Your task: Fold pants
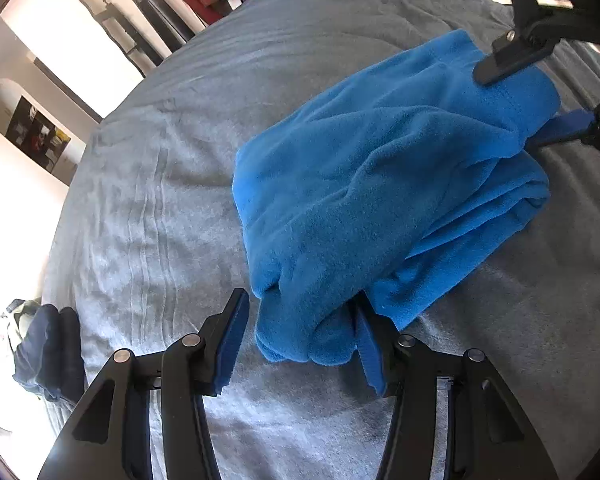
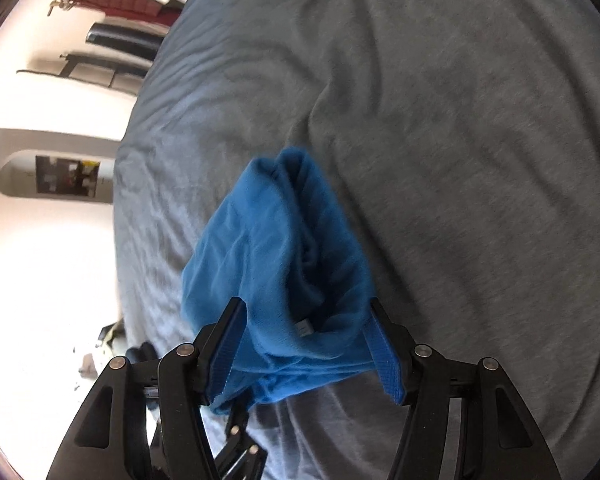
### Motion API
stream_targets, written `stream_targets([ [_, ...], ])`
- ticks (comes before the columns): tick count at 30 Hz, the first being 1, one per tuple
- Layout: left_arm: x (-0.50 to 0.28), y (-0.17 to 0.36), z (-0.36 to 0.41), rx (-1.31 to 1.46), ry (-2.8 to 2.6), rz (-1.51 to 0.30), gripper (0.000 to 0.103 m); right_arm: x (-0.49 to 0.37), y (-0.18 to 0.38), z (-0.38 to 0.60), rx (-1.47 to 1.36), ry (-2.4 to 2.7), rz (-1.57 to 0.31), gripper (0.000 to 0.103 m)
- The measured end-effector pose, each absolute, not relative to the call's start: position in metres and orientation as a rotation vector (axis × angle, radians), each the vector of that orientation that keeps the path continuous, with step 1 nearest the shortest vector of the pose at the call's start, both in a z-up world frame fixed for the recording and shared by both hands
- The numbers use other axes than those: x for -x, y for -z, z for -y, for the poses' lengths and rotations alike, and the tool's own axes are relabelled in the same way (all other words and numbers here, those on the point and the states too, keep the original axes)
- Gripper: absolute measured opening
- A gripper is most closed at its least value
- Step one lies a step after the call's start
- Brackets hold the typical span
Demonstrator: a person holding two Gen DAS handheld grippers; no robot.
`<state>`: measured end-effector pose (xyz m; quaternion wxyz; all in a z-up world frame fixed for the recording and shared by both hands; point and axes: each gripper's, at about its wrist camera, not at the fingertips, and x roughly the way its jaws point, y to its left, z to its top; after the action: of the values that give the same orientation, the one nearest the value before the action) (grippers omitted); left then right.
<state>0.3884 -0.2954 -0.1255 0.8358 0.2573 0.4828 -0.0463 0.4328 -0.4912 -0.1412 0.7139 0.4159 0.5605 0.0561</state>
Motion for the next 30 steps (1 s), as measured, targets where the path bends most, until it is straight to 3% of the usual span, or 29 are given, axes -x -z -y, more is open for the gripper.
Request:
stream_targets([
  [5, -0.386, 0.119, 0.301, -0.609, 0.085, -0.948, 0.05, -0.434, 0.145, 0.493, -0.914, -0.089, -1.211, 0.061],
  [6, -0.385, 0.118, 0.302, -0.617, 0.085, -0.936, 0.048, -0.434, 0.143, 0.494, -0.907, -0.085, -1.2, 0.061],
  [7, -0.385, 0.119, 0.303, -0.618, 0.092, -0.933, 0.037, -0.434, 0.142, 0.495, -0.9, -0.081, -1.194, 0.06],
  [9, -0.386, 0.118, 0.3, -0.591, 0.1, -0.945, 0.026, -0.435, 0.14, 0.494, -0.883, -0.089, -1.19, 0.048],
  [11, -0.385, 0.115, 0.296, -0.565, 0.091, -0.941, 0.021, -0.433, 0.134, 0.491, -0.849, -0.102, -1.188, 0.037],
  [14, -0.382, 0.111, 0.288, -0.57, 0.06, -0.916, 0.019, -0.427, 0.121, 0.489, -0.832, -0.119, -1.162, 0.029],
  [20, -0.366, 0.117, 0.281, -0.706, 0.058, -0.858, 0.019, -0.416, 0.1, 0.475, -0.714, -0.109, -1.143, 0.023],
  [30, -0.362, 0.154, 0.278, -0.749, 0.09, -0.918, 0.019, -0.421, 0.145, 0.479, -0.681, -0.015, -1.235, 0.022],
])
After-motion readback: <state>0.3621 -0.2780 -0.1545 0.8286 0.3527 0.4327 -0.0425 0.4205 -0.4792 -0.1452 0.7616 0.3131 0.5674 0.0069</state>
